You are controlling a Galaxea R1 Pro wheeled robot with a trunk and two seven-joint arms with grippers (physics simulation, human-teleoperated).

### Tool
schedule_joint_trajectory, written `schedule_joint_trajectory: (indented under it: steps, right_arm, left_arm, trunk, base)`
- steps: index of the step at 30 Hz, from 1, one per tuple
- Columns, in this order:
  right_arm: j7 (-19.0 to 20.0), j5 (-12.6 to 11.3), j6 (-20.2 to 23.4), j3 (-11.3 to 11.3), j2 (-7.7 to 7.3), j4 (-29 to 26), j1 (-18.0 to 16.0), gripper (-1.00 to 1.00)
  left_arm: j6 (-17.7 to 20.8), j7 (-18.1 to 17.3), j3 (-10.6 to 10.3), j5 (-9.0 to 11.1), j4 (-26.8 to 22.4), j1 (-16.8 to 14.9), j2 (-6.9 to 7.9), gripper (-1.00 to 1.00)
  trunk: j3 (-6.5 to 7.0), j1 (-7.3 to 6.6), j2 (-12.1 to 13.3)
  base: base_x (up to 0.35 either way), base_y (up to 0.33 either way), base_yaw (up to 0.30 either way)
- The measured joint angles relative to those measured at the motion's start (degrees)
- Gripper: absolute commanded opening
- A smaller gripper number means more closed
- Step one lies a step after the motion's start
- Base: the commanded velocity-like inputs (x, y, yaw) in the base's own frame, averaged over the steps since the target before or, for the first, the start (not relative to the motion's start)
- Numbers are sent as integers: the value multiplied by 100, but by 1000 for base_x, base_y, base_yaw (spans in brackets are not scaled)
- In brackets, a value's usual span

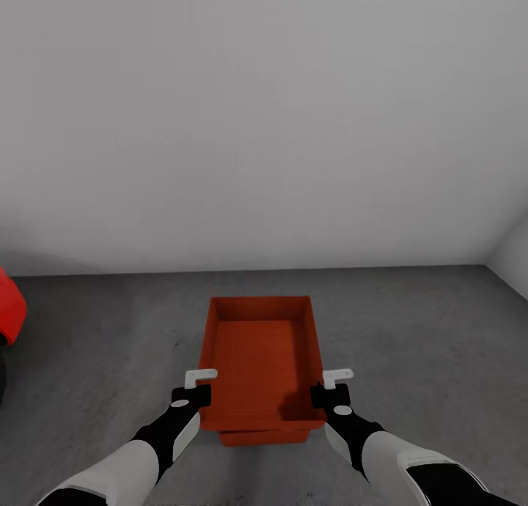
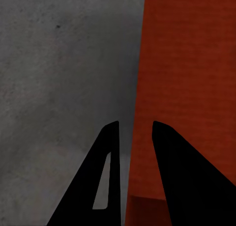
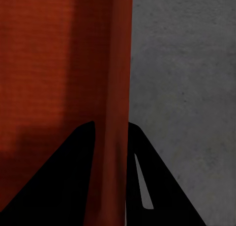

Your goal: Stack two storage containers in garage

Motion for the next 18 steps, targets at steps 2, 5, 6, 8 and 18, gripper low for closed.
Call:
schedule_joint_trajectory:
  steps: [2,5,6,8,18]
  right_arm:
    - [0,-1,0,0,0,2,0,-100]
    - [0,-1,2,0,0,0,0,-100]
    - [0,0,1,0,0,0,0,-100]
    - [1,-1,3,0,0,2,0,-100]
    - [1,-3,0,-4,0,-2,0,-100]
  left_arm:
    - [1,0,0,0,1,0,0,-100]
    - [1,0,0,0,0,0,0,-100]
    - [1,0,0,0,1,0,0,-100]
    - [4,0,0,0,1,0,0,-100]
    - [4,1,0,-1,-6,0,-1,-100]
  trunk:
    - [-18,0,0]
    - [-45,0,0]
    - [-54,0,0]
    - [-71,0,0]
    - [-160,0,0]
  base:
    - [0,0,0]
    - [0,0,0]
    - [0,0,0]
    - [0,0,0]
    - [0,0,0]
